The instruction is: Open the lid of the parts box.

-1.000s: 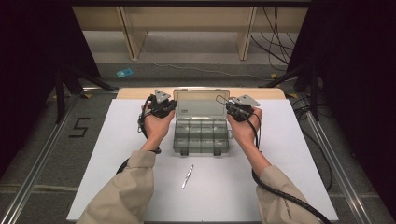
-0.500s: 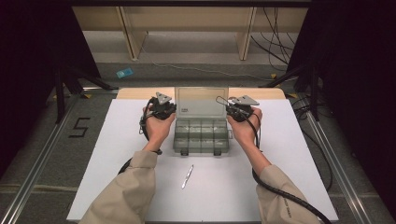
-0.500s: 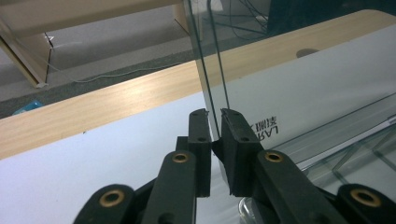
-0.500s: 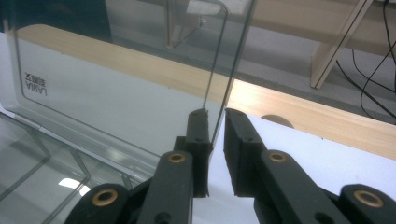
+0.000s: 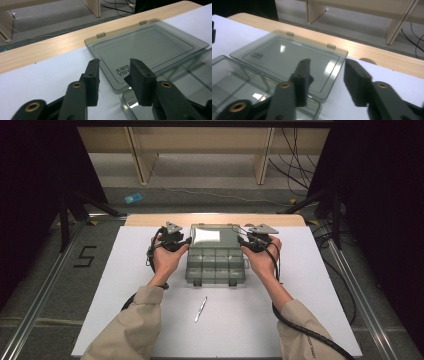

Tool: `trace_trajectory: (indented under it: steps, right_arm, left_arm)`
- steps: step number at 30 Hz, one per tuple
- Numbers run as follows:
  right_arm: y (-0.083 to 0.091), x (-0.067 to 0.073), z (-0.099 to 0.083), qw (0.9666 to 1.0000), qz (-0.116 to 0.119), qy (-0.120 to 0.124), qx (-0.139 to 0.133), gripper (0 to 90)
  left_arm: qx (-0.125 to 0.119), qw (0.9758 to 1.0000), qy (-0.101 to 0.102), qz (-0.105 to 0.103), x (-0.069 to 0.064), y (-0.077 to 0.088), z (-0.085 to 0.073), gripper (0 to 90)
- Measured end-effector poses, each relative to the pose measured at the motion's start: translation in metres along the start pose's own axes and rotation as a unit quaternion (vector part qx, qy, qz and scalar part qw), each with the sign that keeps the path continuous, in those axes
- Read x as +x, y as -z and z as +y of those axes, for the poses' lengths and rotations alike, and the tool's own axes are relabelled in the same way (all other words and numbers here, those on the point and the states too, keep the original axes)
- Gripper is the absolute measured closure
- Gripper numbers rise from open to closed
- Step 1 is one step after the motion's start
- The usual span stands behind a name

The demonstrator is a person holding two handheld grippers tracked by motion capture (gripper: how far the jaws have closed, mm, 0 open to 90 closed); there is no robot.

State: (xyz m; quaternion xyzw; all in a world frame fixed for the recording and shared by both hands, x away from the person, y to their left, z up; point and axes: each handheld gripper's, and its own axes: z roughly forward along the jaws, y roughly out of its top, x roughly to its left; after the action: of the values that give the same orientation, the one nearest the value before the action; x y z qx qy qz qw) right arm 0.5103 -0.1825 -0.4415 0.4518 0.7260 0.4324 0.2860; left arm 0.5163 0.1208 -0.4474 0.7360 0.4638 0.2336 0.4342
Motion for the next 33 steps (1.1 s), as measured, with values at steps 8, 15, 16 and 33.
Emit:
trace_trajectory:
  steps: [8,15,16,33]
  right_arm:
    - [0.011,-0.003,-0.007,0.9998,0.012,-0.012,0.005,37.5]
    - [0.026,-0.001,-0.013,0.9995,0.027,-0.013,0.012,33.8]
    - [0.027,-0.001,-0.014,0.9996,0.026,-0.008,0.009,33.7]
    - [0.064,0.003,-0.027,0.9992,0.04,-0.002,-0.001,32.3]
  left_arm:
    - [0.013,0.9995,-0.017,-0.022,-0.008,0.019,0.0,27.9]
    - [0.02,0.998,-0.048,-0.035,-0.018,0.038,-0.002,17.4]
    - [0.021,0.9978,-0.052,-0.036,-0.02,0.041,-0.004,17.1]
    - [0.064,0.9923,-0.078,-0.071,-0.053,0.072,-0.032,15.2]
